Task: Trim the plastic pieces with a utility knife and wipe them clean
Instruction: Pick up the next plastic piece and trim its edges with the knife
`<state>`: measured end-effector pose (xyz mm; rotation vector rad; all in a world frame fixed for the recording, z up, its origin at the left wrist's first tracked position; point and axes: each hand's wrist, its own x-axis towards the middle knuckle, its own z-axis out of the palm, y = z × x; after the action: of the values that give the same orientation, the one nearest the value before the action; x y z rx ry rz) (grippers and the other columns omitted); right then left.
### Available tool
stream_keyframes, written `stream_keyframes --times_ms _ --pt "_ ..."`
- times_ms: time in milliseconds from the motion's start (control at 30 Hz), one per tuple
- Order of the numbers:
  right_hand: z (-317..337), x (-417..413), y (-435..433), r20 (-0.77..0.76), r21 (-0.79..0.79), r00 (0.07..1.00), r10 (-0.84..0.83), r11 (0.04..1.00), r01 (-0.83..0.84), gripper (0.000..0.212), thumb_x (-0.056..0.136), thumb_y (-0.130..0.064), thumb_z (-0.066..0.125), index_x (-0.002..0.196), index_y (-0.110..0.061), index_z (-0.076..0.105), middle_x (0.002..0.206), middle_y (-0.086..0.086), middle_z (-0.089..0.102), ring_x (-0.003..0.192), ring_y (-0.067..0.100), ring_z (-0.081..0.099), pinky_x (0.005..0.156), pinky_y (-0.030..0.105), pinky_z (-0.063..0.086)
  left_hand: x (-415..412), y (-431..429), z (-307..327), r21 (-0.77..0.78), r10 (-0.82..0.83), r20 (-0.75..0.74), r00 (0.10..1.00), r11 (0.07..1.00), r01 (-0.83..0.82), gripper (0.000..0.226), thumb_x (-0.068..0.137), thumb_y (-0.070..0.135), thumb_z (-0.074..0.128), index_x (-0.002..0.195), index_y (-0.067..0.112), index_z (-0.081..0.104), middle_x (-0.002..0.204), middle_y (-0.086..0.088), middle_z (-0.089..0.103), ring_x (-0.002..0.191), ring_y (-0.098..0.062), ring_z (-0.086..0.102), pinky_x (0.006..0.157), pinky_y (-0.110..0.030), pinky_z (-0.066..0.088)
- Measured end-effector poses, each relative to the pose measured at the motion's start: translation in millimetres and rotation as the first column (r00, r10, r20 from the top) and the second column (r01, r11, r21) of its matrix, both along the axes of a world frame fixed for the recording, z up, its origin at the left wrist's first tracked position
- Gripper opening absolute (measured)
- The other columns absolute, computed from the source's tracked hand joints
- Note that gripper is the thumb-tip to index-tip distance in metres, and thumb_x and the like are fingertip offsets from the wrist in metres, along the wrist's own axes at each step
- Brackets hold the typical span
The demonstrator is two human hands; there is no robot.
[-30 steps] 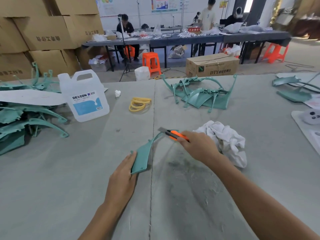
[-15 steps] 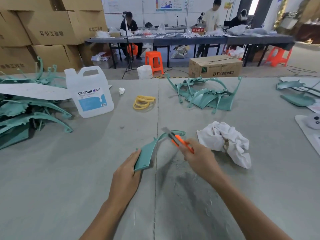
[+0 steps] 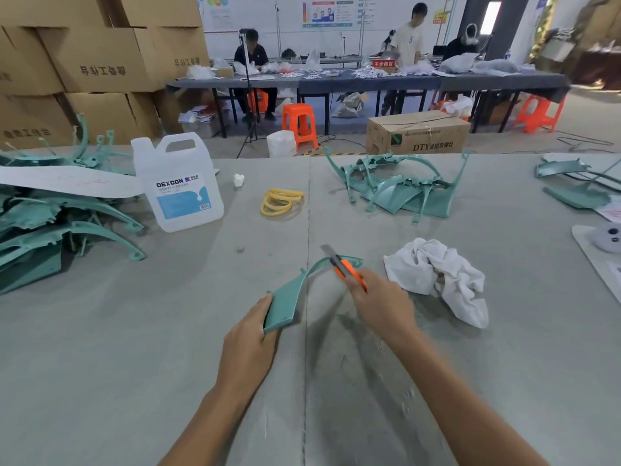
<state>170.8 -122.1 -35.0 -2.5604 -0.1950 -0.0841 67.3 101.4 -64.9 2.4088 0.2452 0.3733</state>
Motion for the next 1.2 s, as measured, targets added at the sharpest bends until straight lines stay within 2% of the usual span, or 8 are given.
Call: stream_keyframes --times_ms 233,333,467,633,767,900,1067,1200 --pt "1.4 49.5 -36.4 -0.076 -0.199 0.978 -0.195 0.964 0.177 0.037 0.104 -0.044 0.042 0.106 -0.014 0.063 0.108 0.009 0.068 0.101 0.033 0.063 0.075 0.035 0.043 -1.8 -1.5 1.3 -0.086 0.039 0.030 0.999 0.996 -0.036 0.048 0.101 0.030 0.055 0.149 0.029 0.048 0.143 0.009 0.058 0.125 -0.016 0.058 0.104 -0.035 0.049" --pt "-3.7 36.9 -41.4 -0.042 -0.076 0.978 -0.206 0.976 0.203 0.033 0.102 -0.045 0.043 0.093 -0.017 0.059 0.093 0.006 0.066 0.083 0.028 0.058 0.068 0.036 0.041 -0.8 -2.5 4.4 -0.189 0.086 0.061 0.994 0.979 -0.073 0.042 0.098 0.039 0.058 0.138 0.026 0.061 0.128 0.008 0.068 0.113 -0.014 0.064 0.097 -0.035 0.053" --pt "-10.6 14.7 -50.6 -0.035 0.141 0.976 -0.217 0.965 0.219 0.032 0.102 -0.050 0.043 0.092 -0.022 0.054 0.081 0.001 0.062 0.076 0.025 0.056 0.066 0.038 0.042 -3.7 -0.5 17.2 -0.426 0.321 0.060 0.945 0.864 -0.267 0.041 0.082 0.067 0.061 0.089 0.027 0.068 0.079 0.009 0.071 0.079 -0.016 0.069 0.063 -0.031 0.051" --pt "-6.7 1.0 -58.7 0.015 0.256 0.979 -0.204 0.947 0.193 0.031 0.102 -0.050 0.043 0.095 -0.025 0.059 0.080 0.000 0.065 0.078 0.025 0.060 0.071 0.040 0.046 -23.9 13.1 17.6 -0.556 0.385 -0.047 0.922 0.756 -0.344 0.077 0.079 0.028 0.077 0.136 0.044 0.026 0.101 0.011 0.063 0.087 -0.016 0.066 0.079 -0.041 0.054" --pt "-1.5 -8.5 -56.1 0.073 0.250 0.987 -0.142 0.961 0.120 0.028 0.100 -0.053 0.045 0.090 -0.029 0.056 0.067 -0.004 0.061 0.067 0.022 0.060 0.063 0.039 0.046 -47.5 17.5 9.1 -0.304 0.312 -0.140 0.940 0.890 -0.341 0.056 0.079 0.025 0.076 0.129 0.031 0.051 0.128 -0.002 0.050 0.117 -0.024 0.057 0.095 -0.034 0.044" --pt "0.7 -24.2 -49.2 0.153 0.139 0.987 -0.054 0.990 0.032 0.022 0.100 -0.054 0.046 0.095 -0.034 0.052 0.063 -0.009 0.056 0.061 0.014 0.056 0.055 0.033 0.037 -55.8 20.0 11.6 0.272 0.291 -0.166 0.942 0.932 -0.240 0.062 0.082 0.059 0.067 0.134 0.031 0.050 0.160 -0.009 0.017 0.145 -0.027 0.017 0.113 -0.045 0.027" --pt "-0.8 -43.5 -23.3 0.114 0.053 0.979 0.168 0.983 -0.175 0.017 0.099 -0.054 0.050 0.105 -0.038 0.051 0.061 -0.008 0.055 0.057 0.009 0.055 0.053 0.033 0.038 -27.6 5.5 35.0 0.290 0.082 -0.170 0.982 0.956 -0.029 0.071 0.067 0.093 0.047 0.106 0.033 0.047 0.105 0.014 0.052 0.104 -0.015 0.052 0.091 -0.037 0.042" --pt "-5.2 -52.9 -5.5 0.058 -0.028 0.965 0.256 0.967 -0.255 0.026 0.100 -0.054 0.049 0.122 -0.040 0.051 0.077 -0.010 0.061 0.081 0.022 0.066 0.067 0.036 0.047 -24.4 -15.4 18.3 0.402 0.056 -0.218 0.974 0.915 0.038 0.096 0.062 0.095 0.037 0.129 0.027 0.049 0.129 0.010 0.051 0.122 -0.017 0.049 0.102 -0.033 0.036"
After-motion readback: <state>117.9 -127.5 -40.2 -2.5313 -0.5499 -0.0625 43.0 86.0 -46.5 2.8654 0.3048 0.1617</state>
